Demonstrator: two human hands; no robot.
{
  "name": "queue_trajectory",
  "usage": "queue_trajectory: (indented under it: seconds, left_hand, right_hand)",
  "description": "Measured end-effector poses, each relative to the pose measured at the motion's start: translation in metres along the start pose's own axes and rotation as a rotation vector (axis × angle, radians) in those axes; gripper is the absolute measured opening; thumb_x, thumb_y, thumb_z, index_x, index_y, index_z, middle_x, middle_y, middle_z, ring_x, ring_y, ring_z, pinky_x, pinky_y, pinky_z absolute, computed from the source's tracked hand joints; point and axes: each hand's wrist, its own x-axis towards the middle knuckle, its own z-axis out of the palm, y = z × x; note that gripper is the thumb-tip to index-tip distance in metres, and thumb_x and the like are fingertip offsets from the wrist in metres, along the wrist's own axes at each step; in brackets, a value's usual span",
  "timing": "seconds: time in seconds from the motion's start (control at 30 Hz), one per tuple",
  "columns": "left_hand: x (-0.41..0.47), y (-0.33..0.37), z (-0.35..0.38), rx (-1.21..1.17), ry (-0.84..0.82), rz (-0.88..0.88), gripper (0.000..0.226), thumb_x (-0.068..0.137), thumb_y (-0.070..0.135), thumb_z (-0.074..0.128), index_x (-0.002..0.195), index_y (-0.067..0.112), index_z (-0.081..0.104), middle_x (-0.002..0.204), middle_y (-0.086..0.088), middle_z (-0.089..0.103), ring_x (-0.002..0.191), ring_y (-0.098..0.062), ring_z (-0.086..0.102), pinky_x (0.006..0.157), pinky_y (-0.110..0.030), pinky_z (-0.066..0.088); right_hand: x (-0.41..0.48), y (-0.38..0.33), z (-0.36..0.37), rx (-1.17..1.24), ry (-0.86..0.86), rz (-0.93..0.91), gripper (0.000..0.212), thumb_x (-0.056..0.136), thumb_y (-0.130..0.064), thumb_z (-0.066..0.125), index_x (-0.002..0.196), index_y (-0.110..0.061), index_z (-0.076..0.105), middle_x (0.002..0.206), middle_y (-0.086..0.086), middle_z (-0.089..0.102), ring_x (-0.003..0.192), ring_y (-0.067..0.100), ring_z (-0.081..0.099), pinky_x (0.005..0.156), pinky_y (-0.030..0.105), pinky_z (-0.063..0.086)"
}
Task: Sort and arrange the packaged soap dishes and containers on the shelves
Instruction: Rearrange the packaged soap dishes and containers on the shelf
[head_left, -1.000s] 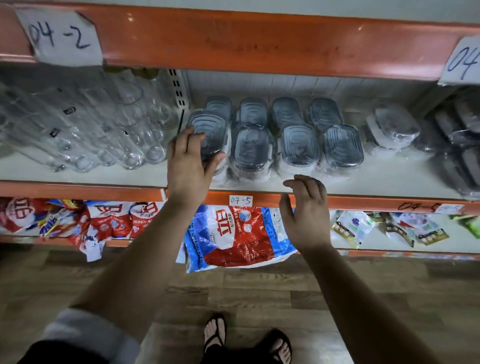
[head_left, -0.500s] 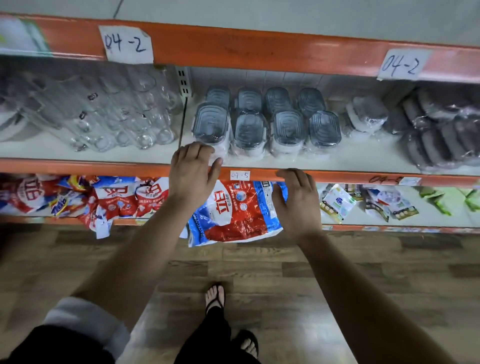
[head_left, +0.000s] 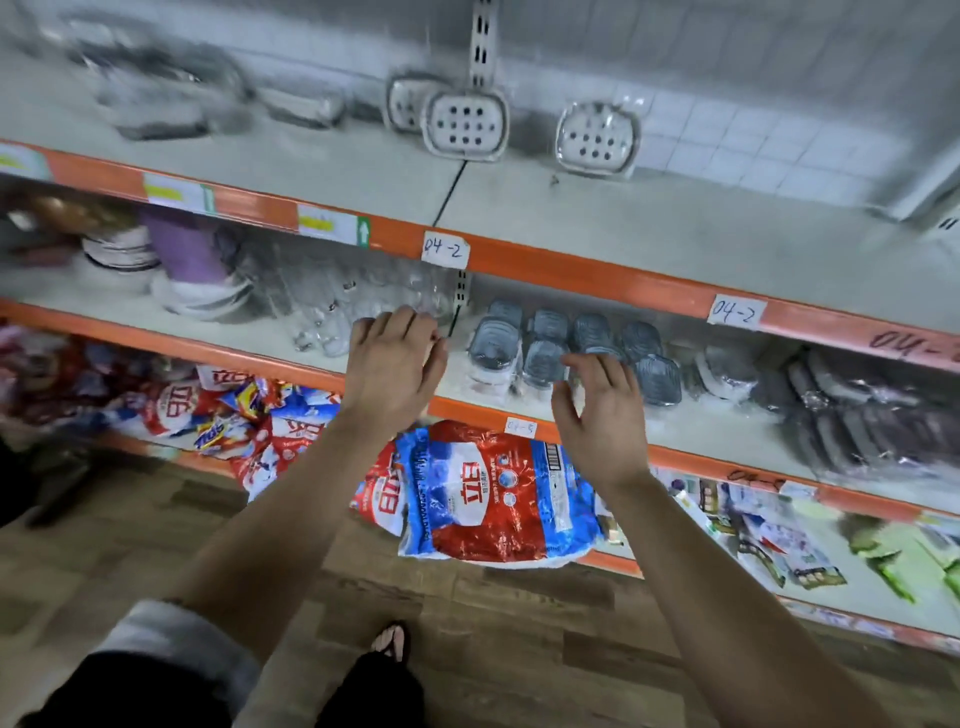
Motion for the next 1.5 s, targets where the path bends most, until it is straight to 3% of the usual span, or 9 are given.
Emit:
queue_trajectory:
  seconds: [0.17, 0.33, 0.47, 0.57, 0.87, 1.13, 1.33, 1.4, 1.5]
  left_hand:
    - [0.040, -0.049, -0.036, 0.017, 0.130, -0.004, 0.037, 0.094, 0.034, 0.034, 0.093, 0.009, 0.061, 0.092, -0.012, 0.061, 0.082, -0.034, 0.057, 0.081, -0.043, 0.040]
    - [0.101, -0.133, -0.055, 0.035, 0.211, -0.046, 0.037, 0.094, 0.038, 0.036, 0.094, 0.013, 0.063, 0.093, -0.005, 0.062, 0.081, -0.031, 0.058, 0.080, -0.042, 0.038]
    - [0.146, -0.205, -0.054, 0.039, 0.118, -0.062, 0.046, 0.093, 0.042, 0.029, 0.099, 0.014, 0.064, 0.098, -0.005, 0.063, 0.085, -0.032, 0.059, 0.085, -0.044, 0.037]
    - [0.170, -0.248, -0.050, 0.035, 0.055, -0.043, 0.051, 0.093, 0.045, 0.026, 0.103, 0.014, 0.065, 0.103, -0.005, 0.063, 0.092, -0.030, 0.059, 0.087, -0.043, 0.036]
    - [0.232, -0.356, -0.038, 0.126, 0.028, 0.050, 0.046, 0.092, 0.040, 0.033, 0.100, 0.010, 0.068, 0.101, -0.009, 0.065, 0.095, -0.033, 0.060, 0.086, -0.044, 0.041]
    - [0.259, -0.377, -0.022, 0.094, 0.044, 0.079, 0.039, 0.091, 0.036, 0.039, 0.101, 0.012, 0.067, 0.102, -0.007, 0.065, 0.094, -0.031, 0.060, 0.087, -0.045, 0.040]
    - [0.261, -0.380, -0.016, 0.051, 0.142, 0.106, 0.033, 0.090, 0.034, 0.044, 0.097, 0.012, 0.069, 0.101, -0.007, 0.066, 0.094, -0.030, 0.062, 0.087, -0.044, 0.040]
    - [0.262, -0.382, -0.016, 0.025, 0.132, 0.082, 0.035, 0.092, 0.034, 0.042, 0.099, 0.011, 0.068, 0.103, -0.008, 0.066, 0.097, -0.030, 0.061, 0.090, -0.043, 0.038]
    - [0.263, -0.380, -0.018, 0.010, 0.090, 0.045, 0.038, 0.092, 0.036, 0.039, 0.101, 0.012, 0.068, 0.106, -0.007, 0.065, 0.099, -0.028, 0.059, 0.091, -0.041, 0.035]
  right_hand:
    - [0.041, -0.040, 0.008, 0.002, 0.062, -0.097, 0.027, 0.090, -0.020, 0.052, 0.111, -0.009, 0.064, 0.107, 0.008, 0.062, 0.102, 0.026, 0.052, 0.095, 0.041, 0.041]
    - [0.118, -0.086, 0.045, 0.015, 0.129, -0.140, 0.023, 0.087, -0.018, 0.057, 0.106, -0.007, 0.067, 0.104, 0.010, 0.064, 0.099, 0.031, 0.055, 0.091, 0.042, 0.045]
    - [0.177, -0.129, 0.088, 0.014, 0.145, -0.146, 0.020, 0.088, -0.009, 0.064, 0.108, -0.007, 0.067, 0.107, 0.010, 0.063, 0.100, 0.032, 0.055, 0.091, 0.036, 0.042]
    - [0.212, -0.153, 0.116, 0.024, 0.114, -0.121, 0.022, 0.088, -0.006, 0.065, 0.109, -0.005, 0.066, 0.110, 0.013, 0.063, 0.103, 0.034, 0.054, 0.092, 0.039, 0.044]
    - [0.293, -0.207, 0.188, 0.001, 0.033, -0.130, 0.022, 0.088, -0.008, 0.065, 0.110, -0.005, 0.066, 0.111, 0.012, 0.061, 0.104, 0.035, 0.053, 0.091, 0.036, 0.042]
    - [0.344, -0.218, 0.230, -0.085, -0.098, -0.133, 0.029, 0.093, -0.019, 0.060, 0.120, -0.009, 0.062, 0.124, 0.008, 0.057, 0.118, 0.030, 0.049, 0.099, 0.032, 0.037]
    - [0.387, -0.225, 0.258, -0.105, -0.196, -0.116, 0.046, 0.096, -0.031, 0.055, 0.139, -0.016, 0.050, 0.148, 0.003, 0.041, 0.138, 0.022, 0.033, 0.109, 0.033, 0.032]
    - [0.401, -0.226, 0.267, -0.104, -0.225, -0.117, 0.050, 0.096, -0.032, 0.054, 0.142, -0.017, 0.046, 0.152, 0.002, 0.036, 0.142, 0.021, 0.028, 0.111, 0.037, 0.034]
    - [0.423, -0.226, 0.279, -0.139, -0.255, -0.133, 0.054, 0.097, -0.033, 0.052, 0.146, -0.017, 0.040, 0.158, 0.003, 0.029, 0.147, 0.020, 0.019, 0.115, 0.036, 0.026]
